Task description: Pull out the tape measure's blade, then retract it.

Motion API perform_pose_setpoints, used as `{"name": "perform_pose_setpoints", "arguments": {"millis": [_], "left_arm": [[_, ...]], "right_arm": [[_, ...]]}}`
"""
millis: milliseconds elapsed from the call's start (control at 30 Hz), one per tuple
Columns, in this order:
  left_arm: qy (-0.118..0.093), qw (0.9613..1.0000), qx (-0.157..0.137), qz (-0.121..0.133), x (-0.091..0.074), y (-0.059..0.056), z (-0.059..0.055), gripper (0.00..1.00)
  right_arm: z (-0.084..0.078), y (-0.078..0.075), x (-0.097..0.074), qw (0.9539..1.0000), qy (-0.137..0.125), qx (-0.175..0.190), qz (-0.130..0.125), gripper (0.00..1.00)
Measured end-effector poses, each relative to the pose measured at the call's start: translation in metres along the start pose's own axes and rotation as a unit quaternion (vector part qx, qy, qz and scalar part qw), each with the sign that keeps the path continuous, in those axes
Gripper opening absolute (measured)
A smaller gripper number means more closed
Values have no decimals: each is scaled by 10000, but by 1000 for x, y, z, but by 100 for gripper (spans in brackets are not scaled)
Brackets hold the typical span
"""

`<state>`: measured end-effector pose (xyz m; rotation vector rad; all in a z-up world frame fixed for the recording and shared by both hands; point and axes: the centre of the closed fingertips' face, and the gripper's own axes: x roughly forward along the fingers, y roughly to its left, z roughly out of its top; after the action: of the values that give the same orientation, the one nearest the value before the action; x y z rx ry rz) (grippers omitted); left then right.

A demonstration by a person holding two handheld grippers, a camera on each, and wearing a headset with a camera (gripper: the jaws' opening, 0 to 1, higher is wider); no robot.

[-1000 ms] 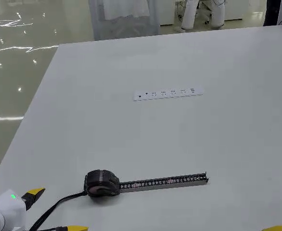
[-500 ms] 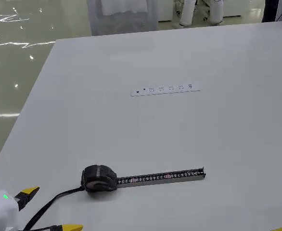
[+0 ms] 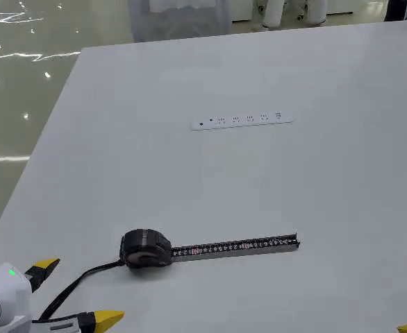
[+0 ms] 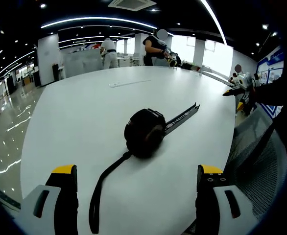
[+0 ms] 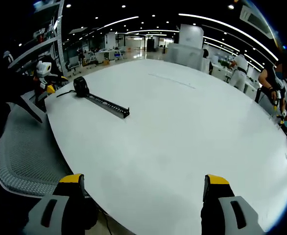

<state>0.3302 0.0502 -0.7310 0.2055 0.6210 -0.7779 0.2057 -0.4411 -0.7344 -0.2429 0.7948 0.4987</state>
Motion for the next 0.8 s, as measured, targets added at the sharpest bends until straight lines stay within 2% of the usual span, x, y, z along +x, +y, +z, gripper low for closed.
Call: {"name": "perform_pose_setpoints", "arguments": {"millis": [167, 300, 400, 500, 567, 633, 800], "left_arm": [[-75, 9999, -121, 10, 3, 0, 3, 99], [-48, 9999, -116, 12, 7, 0, 8, 99], [-50, 9999, -88, 17, 7, 0, 14, 99], [-95, 9999, -113, 78, 8, 2, 20, 99], [-31, 9995, -241, 182, 10, 6, 20, 99], [-70, 9993, -245, 258, 10, 7, 21, 99], [-130, 9996, -140, 219, 9, -2, 34, 99]], "right_arm": [[3, -1, 1, 10000, 16, -57, 35, 99], [5, -1, 1, 9999, 31, -24, 122, 99], [11, -3, 0, 9999, -41, -44, 93, 99], [15, -4, 1, 9999, -33, -97, 130, 99], [18, -4, 0, 9998, -42, -138, 154, 99], [20, -5, 0, 9996, -74, -201, 161, 99], [27, -9, 2, 9992, -135, -345, 174, 99]]}}
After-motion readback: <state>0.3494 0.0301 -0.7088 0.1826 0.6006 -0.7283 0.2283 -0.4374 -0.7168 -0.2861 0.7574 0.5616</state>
